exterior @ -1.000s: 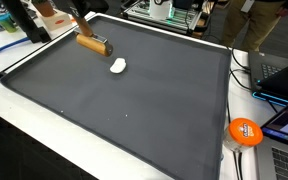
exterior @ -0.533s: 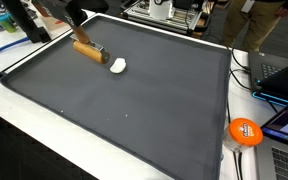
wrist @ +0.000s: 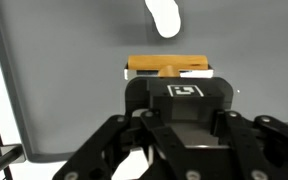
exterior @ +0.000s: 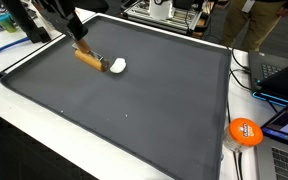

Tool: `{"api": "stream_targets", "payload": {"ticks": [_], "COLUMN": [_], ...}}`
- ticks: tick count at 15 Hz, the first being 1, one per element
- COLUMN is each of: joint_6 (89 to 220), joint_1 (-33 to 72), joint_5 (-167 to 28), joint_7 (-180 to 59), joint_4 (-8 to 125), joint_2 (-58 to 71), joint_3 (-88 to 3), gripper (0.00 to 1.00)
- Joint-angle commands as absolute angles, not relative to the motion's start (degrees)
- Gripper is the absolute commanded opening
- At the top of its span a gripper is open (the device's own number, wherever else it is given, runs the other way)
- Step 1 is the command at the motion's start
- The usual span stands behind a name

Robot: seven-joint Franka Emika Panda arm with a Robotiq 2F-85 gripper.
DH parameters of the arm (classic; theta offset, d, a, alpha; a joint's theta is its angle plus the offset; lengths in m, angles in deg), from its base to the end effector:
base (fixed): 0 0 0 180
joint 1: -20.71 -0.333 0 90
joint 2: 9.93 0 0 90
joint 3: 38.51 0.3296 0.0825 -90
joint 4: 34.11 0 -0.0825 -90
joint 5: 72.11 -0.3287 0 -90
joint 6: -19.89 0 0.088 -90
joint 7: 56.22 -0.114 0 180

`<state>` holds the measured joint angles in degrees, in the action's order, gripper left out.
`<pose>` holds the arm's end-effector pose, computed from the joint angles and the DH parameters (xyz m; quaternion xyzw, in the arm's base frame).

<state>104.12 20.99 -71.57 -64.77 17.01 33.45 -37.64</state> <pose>0.6868 0.0019 0.4445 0.9935 -0.0708 -0.0892 0.0065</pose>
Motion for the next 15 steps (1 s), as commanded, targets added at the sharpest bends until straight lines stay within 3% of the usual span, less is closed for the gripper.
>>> {"api": "stream_targets", "payload": {"ticks": [1, 15], "joint_6": [101.36, 88.41], "joint_1": [21.16, 19.36], "joint_5": [-72.0, -69.77], "joint_7": [-65.6, -65.49], "joint_4": [11.51, 2.11], "joint_2": [37.35, 41.73], "joint_3": [-37.67, -38.12], "gripper": [0.22, 0.22]}}
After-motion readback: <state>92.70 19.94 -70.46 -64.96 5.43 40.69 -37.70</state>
